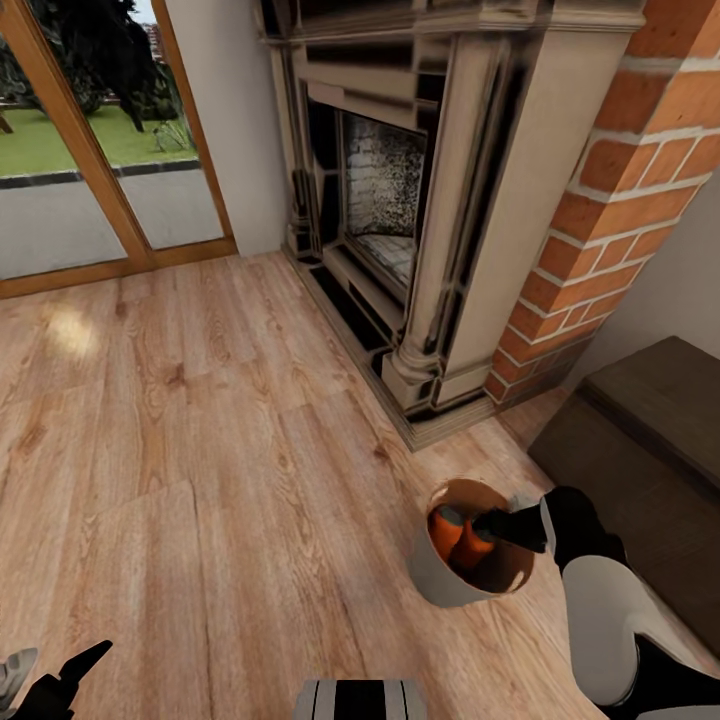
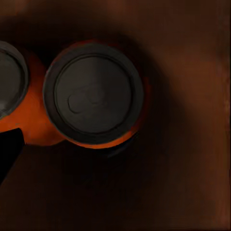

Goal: Put the three can of soda from the living room inside the tash can in the kitchen.

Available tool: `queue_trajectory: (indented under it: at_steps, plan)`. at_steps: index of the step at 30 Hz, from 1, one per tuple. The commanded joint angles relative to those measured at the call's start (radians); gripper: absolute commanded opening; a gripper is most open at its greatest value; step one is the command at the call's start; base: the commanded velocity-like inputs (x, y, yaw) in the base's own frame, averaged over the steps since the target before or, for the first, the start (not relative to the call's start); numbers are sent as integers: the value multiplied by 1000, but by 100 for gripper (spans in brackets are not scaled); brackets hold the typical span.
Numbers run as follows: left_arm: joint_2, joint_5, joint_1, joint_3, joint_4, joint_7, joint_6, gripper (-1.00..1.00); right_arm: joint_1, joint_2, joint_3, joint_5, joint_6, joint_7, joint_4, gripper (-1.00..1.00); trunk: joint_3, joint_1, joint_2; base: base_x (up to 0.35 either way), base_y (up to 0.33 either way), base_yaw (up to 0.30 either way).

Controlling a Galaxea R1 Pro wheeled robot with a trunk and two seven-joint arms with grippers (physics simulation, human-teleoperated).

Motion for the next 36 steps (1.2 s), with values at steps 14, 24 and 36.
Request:
queue_trajectory:
  at_steps: [14, 24, 36]
  plan:
    - [-1, -37, 0, -7, 72, 6, -14, 100, 14, 9, 14, -21, 6, 181, -128, 100, 0, 0, 0, -1, 0, 0]
    - [-1, -68, -1, -21, 89, 1, -17, 100, 19, 9, 17, -19, 8, 204, -159, 100, 0, 0, 0, -231, 0, 0]
    - [-34, -69, -1, -20, 28, 2, -18, 100, 330, 3, 172, -20, 10, 498, -835, 100, 39, -4, 2, -50, 0, 0]
